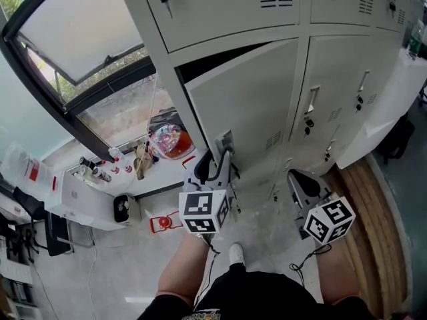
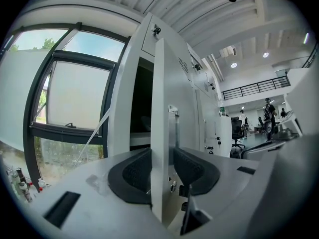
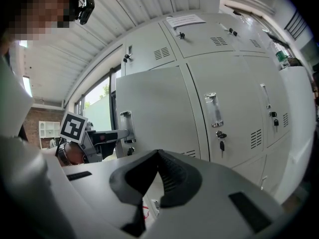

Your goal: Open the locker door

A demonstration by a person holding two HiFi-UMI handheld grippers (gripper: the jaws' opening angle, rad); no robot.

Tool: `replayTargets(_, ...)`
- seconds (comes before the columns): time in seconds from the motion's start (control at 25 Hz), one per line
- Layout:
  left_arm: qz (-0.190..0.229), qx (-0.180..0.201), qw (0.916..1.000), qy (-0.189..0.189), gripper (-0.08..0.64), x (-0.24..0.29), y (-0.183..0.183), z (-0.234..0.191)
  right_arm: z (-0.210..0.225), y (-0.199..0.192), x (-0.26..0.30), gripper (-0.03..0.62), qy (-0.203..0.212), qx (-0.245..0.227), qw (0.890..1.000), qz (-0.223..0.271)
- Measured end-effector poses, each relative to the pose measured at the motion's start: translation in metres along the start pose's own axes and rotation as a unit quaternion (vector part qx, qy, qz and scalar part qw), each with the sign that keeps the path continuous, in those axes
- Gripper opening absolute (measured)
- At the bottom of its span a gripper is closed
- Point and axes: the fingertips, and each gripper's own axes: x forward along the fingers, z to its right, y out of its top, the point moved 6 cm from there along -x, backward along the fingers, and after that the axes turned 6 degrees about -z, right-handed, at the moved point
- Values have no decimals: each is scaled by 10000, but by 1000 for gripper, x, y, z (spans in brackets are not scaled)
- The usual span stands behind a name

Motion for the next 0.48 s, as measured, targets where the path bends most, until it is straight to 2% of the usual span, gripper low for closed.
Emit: replayTargets(0.48,-33,5,9996,-266,140,-23,-4,34,-1,3,-27,54,-51,17,9999,146)
